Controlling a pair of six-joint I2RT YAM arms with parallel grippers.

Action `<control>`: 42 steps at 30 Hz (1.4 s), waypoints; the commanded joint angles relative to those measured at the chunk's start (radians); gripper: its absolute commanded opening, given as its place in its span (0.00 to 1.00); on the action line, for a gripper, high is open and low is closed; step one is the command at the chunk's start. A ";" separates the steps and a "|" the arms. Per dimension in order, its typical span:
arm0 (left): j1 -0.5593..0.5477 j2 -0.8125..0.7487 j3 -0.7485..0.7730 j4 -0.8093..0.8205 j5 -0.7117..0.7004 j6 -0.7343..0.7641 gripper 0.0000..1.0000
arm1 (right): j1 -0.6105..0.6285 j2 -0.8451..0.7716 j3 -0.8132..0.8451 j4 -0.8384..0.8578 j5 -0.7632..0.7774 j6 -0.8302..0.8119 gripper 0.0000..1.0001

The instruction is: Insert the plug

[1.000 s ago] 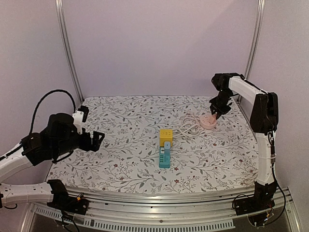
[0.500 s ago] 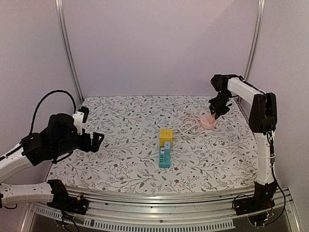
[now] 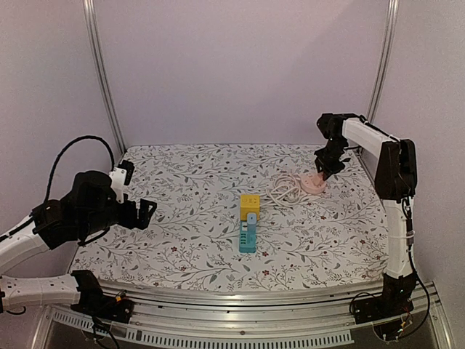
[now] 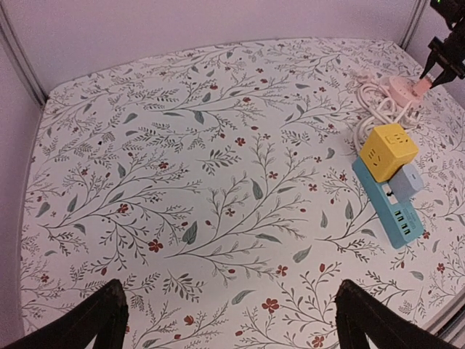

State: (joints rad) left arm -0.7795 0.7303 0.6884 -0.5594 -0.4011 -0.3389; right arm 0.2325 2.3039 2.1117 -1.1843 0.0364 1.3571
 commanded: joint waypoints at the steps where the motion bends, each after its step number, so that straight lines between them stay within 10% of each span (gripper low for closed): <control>1: 0.013 -0.003 -0.012 -0.007 0.001 0.013 0.99 | -0.007 0.021 -0.035 -0.066 0.057 0.076 0.00; 42: 0.013 0.009 -0.026 0.013 -0.001 0.030 0.99 | -0.036 0.098 -0.314 -0.186 0.152 0.064 0.00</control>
State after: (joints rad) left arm -0.7795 0.7387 0.6746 -0.5568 -0.4011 -0.3210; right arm 0.2066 2.2204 1.9038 -1.2900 0.1673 1.4006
